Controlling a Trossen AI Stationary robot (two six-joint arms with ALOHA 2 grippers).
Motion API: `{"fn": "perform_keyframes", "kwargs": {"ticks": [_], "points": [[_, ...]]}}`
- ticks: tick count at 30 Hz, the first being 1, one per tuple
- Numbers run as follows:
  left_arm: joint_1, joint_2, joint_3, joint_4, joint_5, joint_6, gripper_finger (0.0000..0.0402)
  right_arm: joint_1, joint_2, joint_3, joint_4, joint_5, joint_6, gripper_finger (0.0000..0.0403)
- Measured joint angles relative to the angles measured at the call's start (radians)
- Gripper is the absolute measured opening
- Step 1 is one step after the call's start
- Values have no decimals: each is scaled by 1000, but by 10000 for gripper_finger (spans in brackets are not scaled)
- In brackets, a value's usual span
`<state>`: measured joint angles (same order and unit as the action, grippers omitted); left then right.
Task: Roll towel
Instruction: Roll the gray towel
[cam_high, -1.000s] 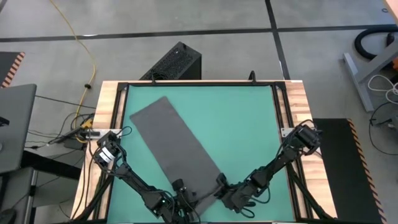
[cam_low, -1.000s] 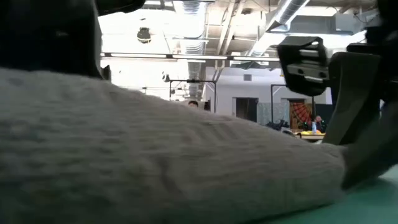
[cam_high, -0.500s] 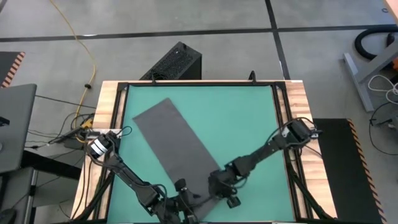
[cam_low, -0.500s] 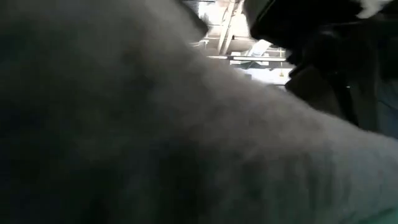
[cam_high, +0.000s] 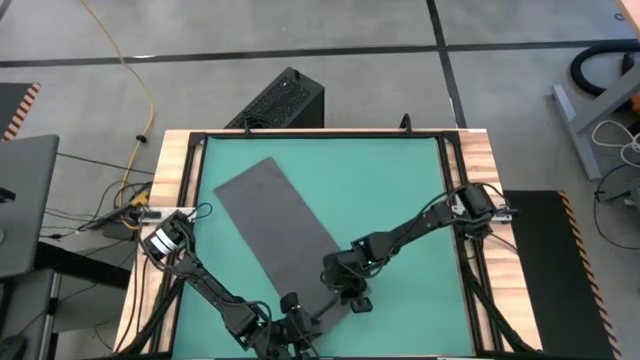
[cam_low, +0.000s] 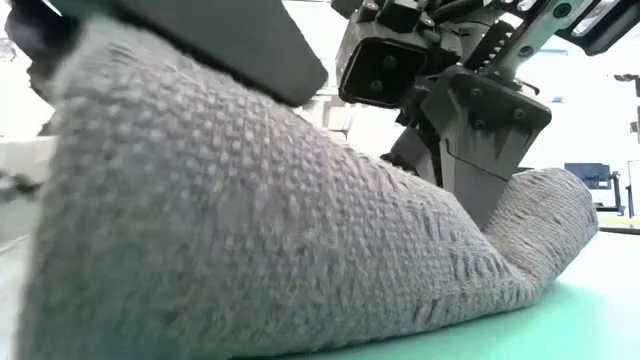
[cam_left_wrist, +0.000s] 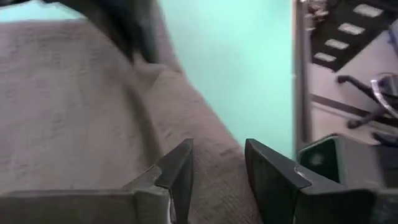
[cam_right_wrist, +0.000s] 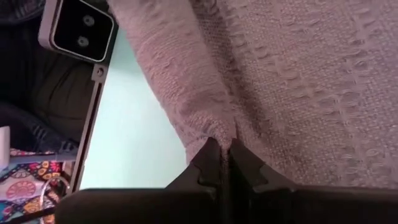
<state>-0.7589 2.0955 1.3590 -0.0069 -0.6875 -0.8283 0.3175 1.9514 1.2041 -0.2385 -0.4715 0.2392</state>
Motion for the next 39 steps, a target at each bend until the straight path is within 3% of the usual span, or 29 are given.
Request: {"fn": "perform_keyframes", "kwargs": {"ticks": [10, 16, 20, 22, 30, 35, 39], "points": [[9, 97, 2, 131, 107, -36, 123, 2, -2, 1, -26, -33, 19, 45], [4, 116, 0, 96, 68, -75, 63, -2, -2, 7, -46, -102, -63, 78], [2, 116, 3, 65, 57, -75, 12, -16, -2, 32, -162, -192, -109, 102], [2, 116, 3, 30, 65, -107, 6, -20, -3, 39, -215, -208, -136, 109], [18, 115, 3, 6, 71, -138, 1, -20, -75, 34, -263, -147, -189, 111], [26, 115, 3, 5, 73, -139, 1, -12, -220, 11, -327, -40, -247, 111], [17, 115, 2, 12, 48, -138, 0, 36, -401, -139, -286, 41, -249, 111]]}}
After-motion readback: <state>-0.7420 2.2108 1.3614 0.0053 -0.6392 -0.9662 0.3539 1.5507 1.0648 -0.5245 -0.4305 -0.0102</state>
